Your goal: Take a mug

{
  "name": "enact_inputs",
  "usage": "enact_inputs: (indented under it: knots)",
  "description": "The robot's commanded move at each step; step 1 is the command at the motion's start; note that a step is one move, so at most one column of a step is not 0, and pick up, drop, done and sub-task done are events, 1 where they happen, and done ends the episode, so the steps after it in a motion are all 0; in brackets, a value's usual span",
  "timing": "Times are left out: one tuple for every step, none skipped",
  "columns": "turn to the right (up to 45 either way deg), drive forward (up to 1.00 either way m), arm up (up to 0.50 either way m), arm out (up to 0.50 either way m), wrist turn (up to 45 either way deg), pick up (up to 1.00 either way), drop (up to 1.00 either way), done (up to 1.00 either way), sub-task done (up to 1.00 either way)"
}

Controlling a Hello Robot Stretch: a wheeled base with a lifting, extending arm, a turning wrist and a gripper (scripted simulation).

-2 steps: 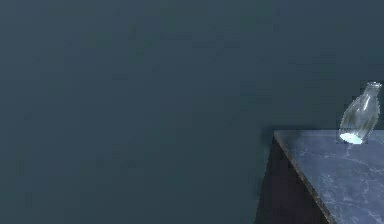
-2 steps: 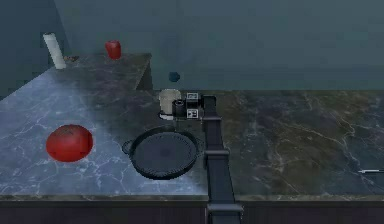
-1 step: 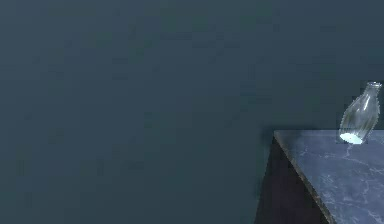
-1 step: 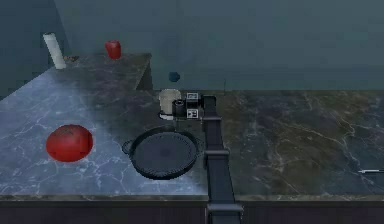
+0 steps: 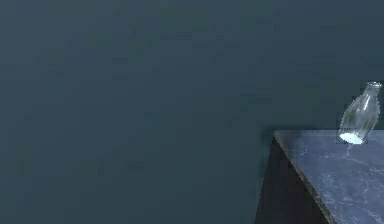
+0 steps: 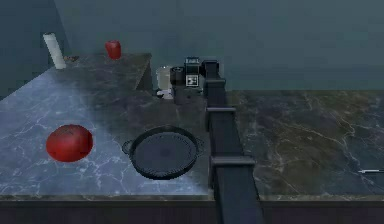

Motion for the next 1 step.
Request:
enact_inputs:
  knots:
    - [0.0, 0.00, 0.00, 0.00, 0.0, 0.00, 0.00, 1.00, 0.00]
